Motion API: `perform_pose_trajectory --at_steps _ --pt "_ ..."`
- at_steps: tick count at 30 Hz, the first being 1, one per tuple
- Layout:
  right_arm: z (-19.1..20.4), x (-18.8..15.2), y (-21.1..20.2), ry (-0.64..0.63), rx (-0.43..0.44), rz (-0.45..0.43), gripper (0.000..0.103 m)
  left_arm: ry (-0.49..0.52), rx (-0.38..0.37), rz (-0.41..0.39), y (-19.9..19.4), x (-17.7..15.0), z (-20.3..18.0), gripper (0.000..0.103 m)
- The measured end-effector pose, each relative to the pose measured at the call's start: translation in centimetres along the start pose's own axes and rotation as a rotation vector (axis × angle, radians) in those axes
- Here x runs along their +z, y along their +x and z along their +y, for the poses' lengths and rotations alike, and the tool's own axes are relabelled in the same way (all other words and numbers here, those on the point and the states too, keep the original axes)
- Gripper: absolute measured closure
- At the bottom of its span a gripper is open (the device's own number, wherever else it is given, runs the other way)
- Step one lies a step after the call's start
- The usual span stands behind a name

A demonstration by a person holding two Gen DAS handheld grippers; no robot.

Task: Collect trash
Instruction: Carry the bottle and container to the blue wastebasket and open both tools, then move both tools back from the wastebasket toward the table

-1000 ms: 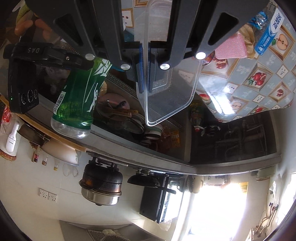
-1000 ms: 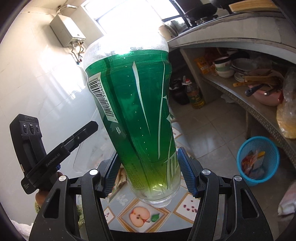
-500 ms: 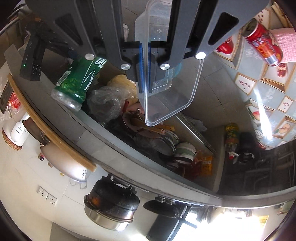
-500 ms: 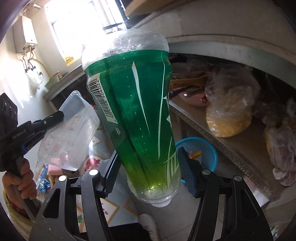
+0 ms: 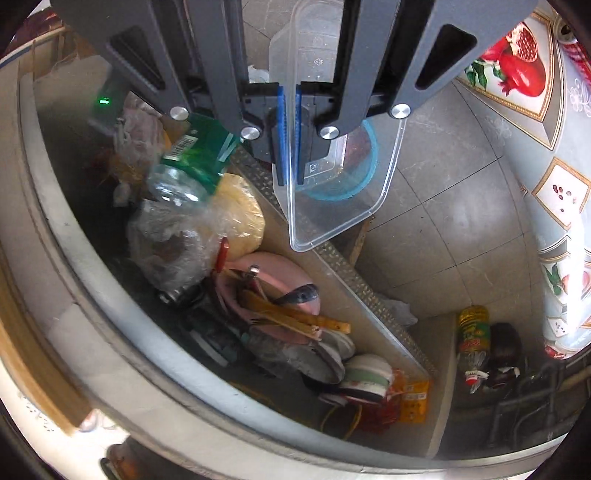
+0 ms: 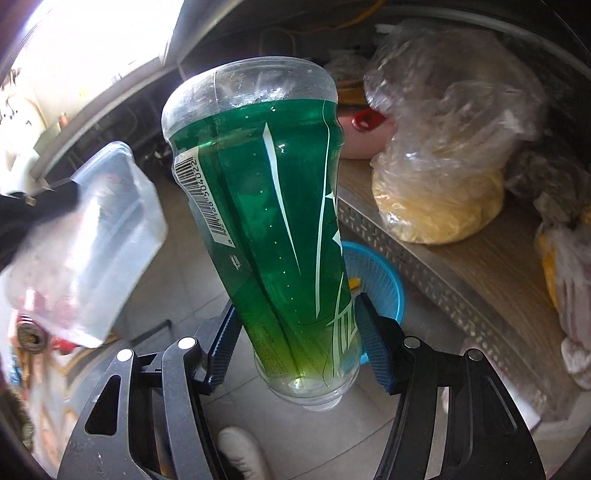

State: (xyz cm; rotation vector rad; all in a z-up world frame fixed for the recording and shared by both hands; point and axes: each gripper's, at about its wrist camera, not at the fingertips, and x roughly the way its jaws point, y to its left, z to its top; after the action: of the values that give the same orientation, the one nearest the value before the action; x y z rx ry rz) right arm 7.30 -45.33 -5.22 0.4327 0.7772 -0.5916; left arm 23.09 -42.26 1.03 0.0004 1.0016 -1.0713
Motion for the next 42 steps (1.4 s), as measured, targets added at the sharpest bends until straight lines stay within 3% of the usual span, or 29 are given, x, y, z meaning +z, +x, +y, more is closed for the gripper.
perform_pose_trajectory --at_steps 6,8,11,18,19,24,27,32,37,38,40,42 --pt "0.3 0.2 7.5 -0.112 -0.104 0.031 0.043 -0.015 0.053 0.004 2.3 1.1 1.6 0.1" --pt "0.0 -0.6 10.0 -0.146 -0.149 0.059 0.032 -0.016 0.061 0.019 3.2 1.2 1.8 0.1" --pt "-0.8 -2.2 11.8 -0.159 -0.217 0.1 0.031 -0.004 0.064 0.043 4.4 1.2 1.8 0.1" --pt "-2.4 -6.7 6.1 -0.105 -0.217 0.047 0.031 0.017 0.053 0.08 6.1 0.6 0.8 0.1" --pt "-4.0 -7.0 7.2 -0.096 -0.209 0.038 0.031 0.015 0.048 0.09 6.4 0.5 0.7 0.1" --pt "-5.2 -10.6 3.0 -0.055 -0.184 0.034 0.03 0.029 0.037 0.171 9.1 -0.3 -0.7 0.1" --pt "-5.7 -11.8 2.0 -0.023 -0.179 0.061 0.03 0.039 0.015 0.244 11.6 -0.8 -1.9 0.1" --pt "-6.0 -13.0 2.1 0.028 -0.168 0.095 0.03 0.047 -0.086 0.36 15.9 -1.2 -3.4 0.1" --pt "-6.3 -13.7 2.2 0.048 -0.167 0.11 0.03 0.045 -0.128 0.433 20.7 -1.2 -3.9 0.099" --pt "-6.3 -13.8 2.3 0.05 -0.168 0.115 0.03 0.053 -0.113 0.437 21.6 -1.3 -3.7 0.097" --pt "-6.5 -14.2 2.6 0.052 -0.169 0.128 0.03 0.09 -0.036 0.425 22.7 -1.5 -3.3 0.072" --pt "-6.6 -14.6 2.6 0.049 -0.171 0.136 0.03 0.087 -0.003 0.4 22.7 -1.6 -2.6 0.065"
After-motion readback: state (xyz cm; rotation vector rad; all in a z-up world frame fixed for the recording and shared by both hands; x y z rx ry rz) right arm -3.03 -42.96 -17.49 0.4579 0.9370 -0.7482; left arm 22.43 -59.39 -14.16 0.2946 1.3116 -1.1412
